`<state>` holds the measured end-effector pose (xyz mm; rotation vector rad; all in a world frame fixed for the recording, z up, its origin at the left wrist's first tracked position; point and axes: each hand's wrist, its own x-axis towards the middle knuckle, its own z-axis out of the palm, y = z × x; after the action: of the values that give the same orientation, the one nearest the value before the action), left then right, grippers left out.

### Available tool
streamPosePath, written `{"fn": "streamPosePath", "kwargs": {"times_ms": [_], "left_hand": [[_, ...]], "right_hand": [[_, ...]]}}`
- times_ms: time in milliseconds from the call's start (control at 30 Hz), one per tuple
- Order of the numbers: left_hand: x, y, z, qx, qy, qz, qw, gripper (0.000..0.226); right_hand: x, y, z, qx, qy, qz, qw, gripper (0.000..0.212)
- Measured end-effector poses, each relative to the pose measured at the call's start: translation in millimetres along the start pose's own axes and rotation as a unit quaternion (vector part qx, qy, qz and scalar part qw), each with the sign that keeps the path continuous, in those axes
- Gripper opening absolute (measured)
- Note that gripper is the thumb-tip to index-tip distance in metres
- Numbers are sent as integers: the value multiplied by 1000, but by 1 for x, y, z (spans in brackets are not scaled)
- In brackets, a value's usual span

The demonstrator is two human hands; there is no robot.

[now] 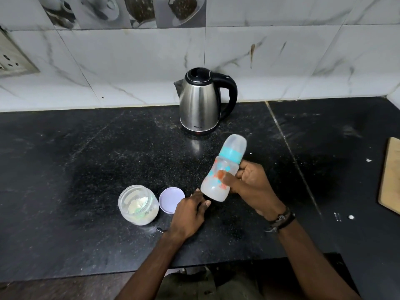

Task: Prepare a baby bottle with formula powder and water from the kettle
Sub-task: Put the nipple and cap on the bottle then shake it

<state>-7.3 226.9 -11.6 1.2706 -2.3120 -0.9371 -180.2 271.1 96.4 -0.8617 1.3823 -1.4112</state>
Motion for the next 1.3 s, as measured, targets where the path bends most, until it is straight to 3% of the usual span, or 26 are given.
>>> {"fn": "streamPosePath", "kwargs": {"times_ms": [100, 233, 367, 433, 500, 633, 733, 867, 1000, 1167, 1300], "left_hand": [[0, -1, -1, 0, -1, -4, 1000, 24], [-1, 3, -2, 0, -1, -3, 1000, 19], [0, 0, -1, 0, 1, -8, 1000, 22], [-1, -1, 0, -2, -2, -3, 1000, 22], [-1, -1, 0, -3, -4, 1, 1000, 21], [0, -2, 1, -2, 2, 0, 1000, 22], [0, -4, 2, -1, -2, 4, 1000, 22], [1, -3, 2, -3, 1, 1, 1000, 20], [0, -3, 2, 0, 5, 10, 1000, 18], [1, -4, 1, -6, 0, -3, 1000, 21], [0, -2, 1, -4, 1, -3, 1000, 19]], "right_hand": [[-1, -4, 3, 61, 12, -8, 998, 34], [-1, 2, 4, -4, 18, 35, 999, 38], [-4, -3, 3, 60, 23, 4, 998, 33], [-2, -1, 1, 17, 40, 4, 999, 33], [-4, -4, 1, 25, 41, 31, 998, 38], [-5, -6, 0, 46, 42, -1, 998, 36], [-3, -3, -1, -20, 29, -4, 999, 42], [-5, -7, -2, 60, 14, 11, 998, 44], [-2, -1, -3, -13, 19, 13, 1000, 43], [-5, -5, -2, 96, -2, 7, 995, 37], [-3, -2, -1, 7, 9, 20, 1000, 38]]}}
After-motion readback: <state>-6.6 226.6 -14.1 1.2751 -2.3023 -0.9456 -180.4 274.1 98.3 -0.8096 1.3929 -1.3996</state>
